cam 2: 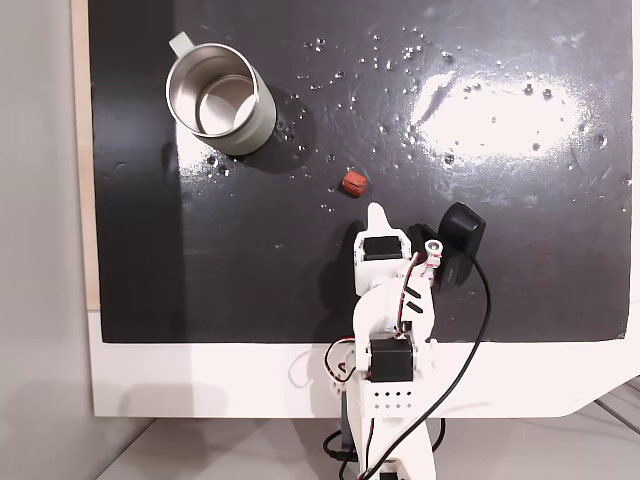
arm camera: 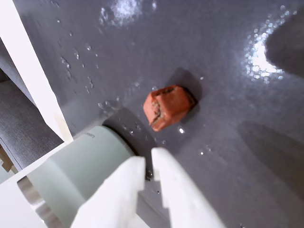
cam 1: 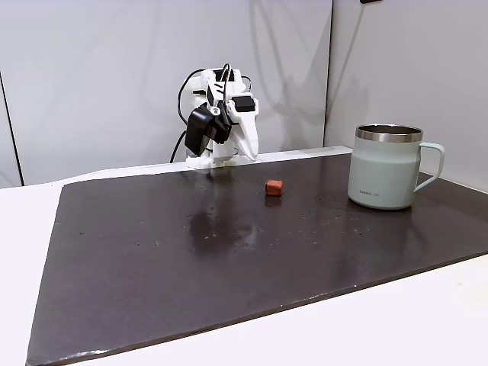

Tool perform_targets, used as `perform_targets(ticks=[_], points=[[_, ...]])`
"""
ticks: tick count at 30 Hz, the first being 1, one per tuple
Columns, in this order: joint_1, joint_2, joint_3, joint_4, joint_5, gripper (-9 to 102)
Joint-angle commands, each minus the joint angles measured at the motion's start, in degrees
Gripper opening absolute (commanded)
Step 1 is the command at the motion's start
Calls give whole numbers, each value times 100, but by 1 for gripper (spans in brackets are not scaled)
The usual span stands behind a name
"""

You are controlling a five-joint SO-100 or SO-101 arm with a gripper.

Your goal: Grasp a cube and put it in the cup.

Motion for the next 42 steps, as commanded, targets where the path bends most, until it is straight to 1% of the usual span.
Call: perform_targets(ticks=[1, 11, 17, 22, 27, 33, 38, 42], points=[[-18, 79, -580, 18, -53, 0], [-264, -149, -1846, 650, -290, 0], [-352, -1151, -2830, 721, -229, 0], [-501, -2285, -4043, 958, -62, 0], [-510, -3349, -5247, 1529, 281, 0], [-729, -4298, -6240, 2505, 466, 0], [-870, -4878, -6776, 3190, 352, 0], [-861, -5133, -6970, 3507, -9, 0]])
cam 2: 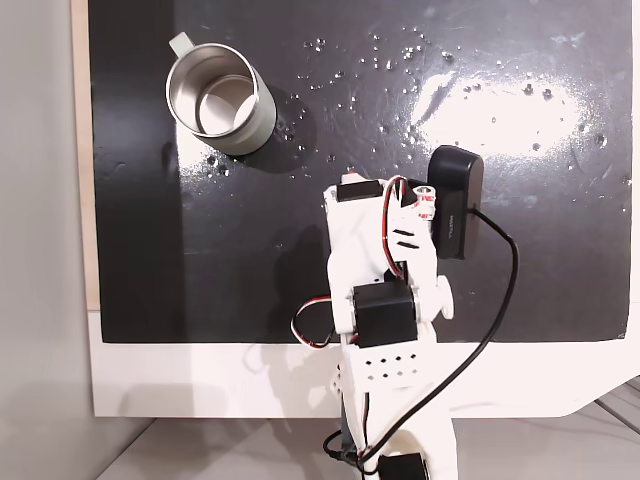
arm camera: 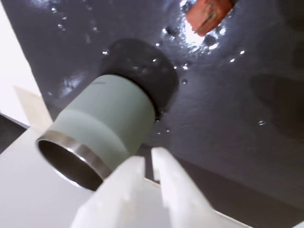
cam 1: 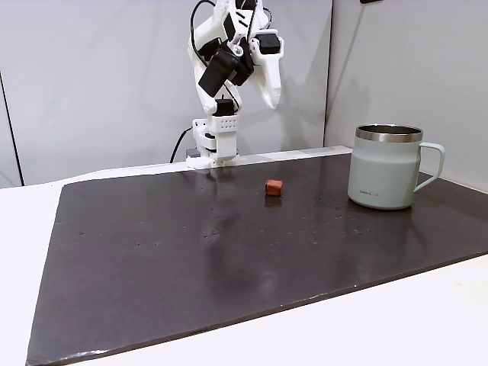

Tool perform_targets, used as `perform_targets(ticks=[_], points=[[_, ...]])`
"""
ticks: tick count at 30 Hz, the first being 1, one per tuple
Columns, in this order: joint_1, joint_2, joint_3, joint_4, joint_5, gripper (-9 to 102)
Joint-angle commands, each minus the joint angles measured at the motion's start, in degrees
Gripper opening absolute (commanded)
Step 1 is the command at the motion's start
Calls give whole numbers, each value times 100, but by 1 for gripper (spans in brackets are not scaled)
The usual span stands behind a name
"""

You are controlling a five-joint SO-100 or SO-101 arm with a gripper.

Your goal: Grasp a cube and put it in the cup.

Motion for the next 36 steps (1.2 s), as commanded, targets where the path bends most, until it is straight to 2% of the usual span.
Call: perform_targets(ticks=[1, 17, 22, 36], points=[[-44, -149, -483, 255, -352, 0], [510, -1811, -1767, 967, -2575, 0], [694, -2795, -2672, 1151, -2936, 0], [624, -3946, -3384, 1529, -3885, 0]])
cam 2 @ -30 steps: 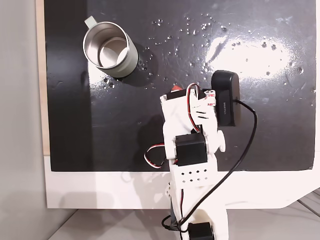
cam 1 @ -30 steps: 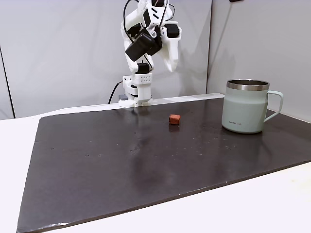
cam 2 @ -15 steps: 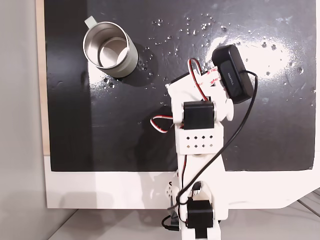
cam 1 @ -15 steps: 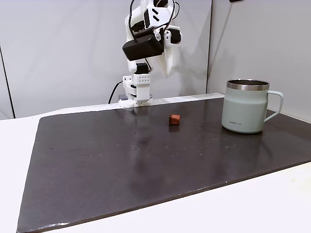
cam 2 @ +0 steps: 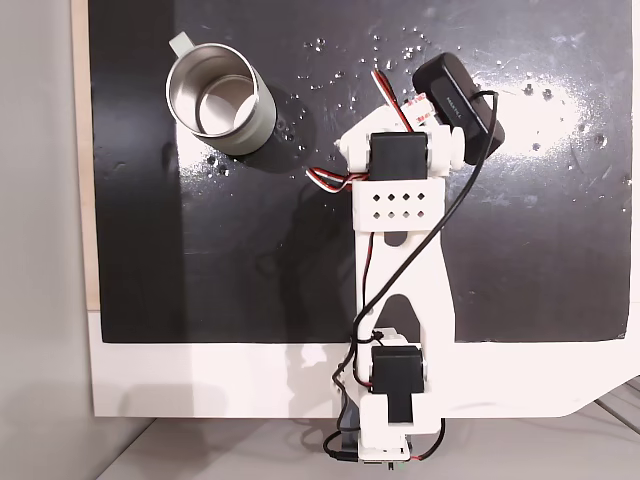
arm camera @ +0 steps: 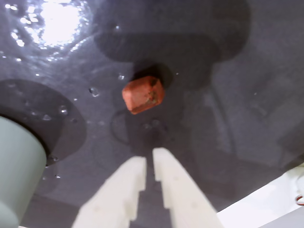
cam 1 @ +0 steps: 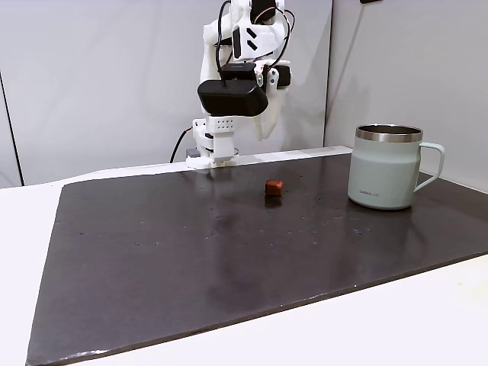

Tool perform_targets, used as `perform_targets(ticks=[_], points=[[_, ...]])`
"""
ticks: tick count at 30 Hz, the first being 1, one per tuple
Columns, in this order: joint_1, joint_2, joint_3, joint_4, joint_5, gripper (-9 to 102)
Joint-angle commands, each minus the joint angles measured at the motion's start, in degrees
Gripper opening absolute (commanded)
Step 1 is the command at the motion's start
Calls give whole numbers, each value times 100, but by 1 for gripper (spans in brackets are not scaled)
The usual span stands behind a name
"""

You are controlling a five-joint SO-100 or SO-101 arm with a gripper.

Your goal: Grasp a cube and put it in the cup.

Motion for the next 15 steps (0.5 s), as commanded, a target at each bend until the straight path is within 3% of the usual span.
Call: perform_targets(ticks=[1, 9, 15], points=[[-62, -9, -396, 44, -246, 0], [-281, -325, -396, 237, -483, 2], [-352, -448, -378, 308, -483, 14]])
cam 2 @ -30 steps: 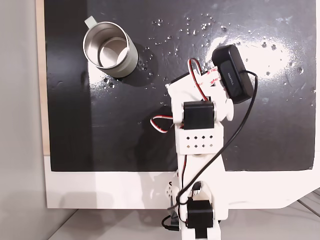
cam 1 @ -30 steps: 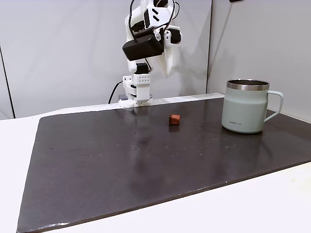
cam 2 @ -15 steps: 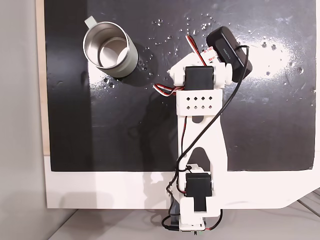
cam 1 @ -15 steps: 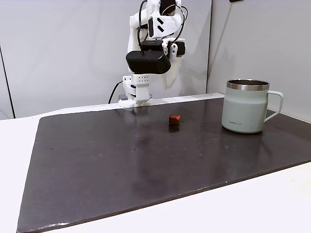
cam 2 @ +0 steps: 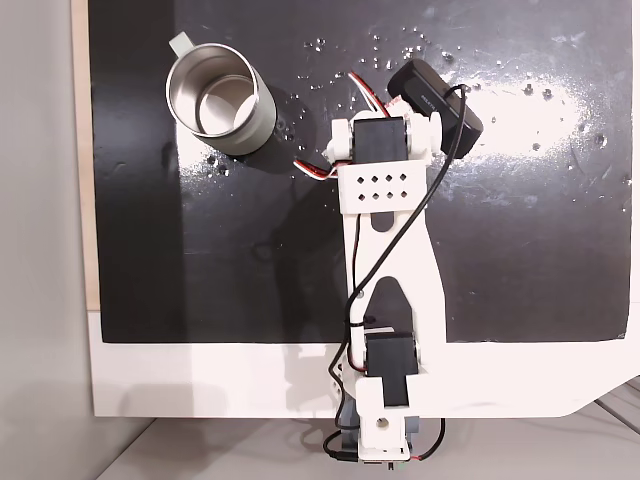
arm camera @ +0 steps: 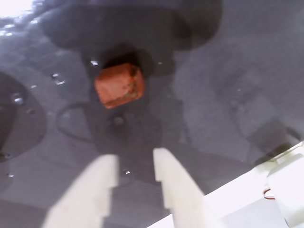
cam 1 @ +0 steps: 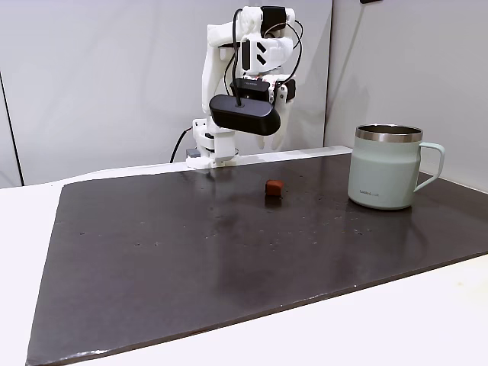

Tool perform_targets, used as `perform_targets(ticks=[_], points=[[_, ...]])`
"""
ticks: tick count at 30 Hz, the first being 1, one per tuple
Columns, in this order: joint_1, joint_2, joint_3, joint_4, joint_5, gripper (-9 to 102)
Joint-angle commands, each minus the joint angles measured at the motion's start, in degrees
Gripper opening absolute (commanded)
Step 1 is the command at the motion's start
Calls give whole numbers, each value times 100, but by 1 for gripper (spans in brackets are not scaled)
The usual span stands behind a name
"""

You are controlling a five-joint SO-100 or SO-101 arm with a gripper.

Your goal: Grasp a cube and put it in the cup.

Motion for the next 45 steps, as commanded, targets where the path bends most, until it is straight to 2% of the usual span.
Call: perform_targets(ticks=[1, 7, 13, 22, 45], points=[[-88, 44, -343, 62, -44, 16], [-88, 0, -237, 70, -44, 23], [-88, 0, -35, 44, -132, 22], [-18, -44, 677, -554, -202, 22], [-26, -879, 1169, -1424, -255, 22]])
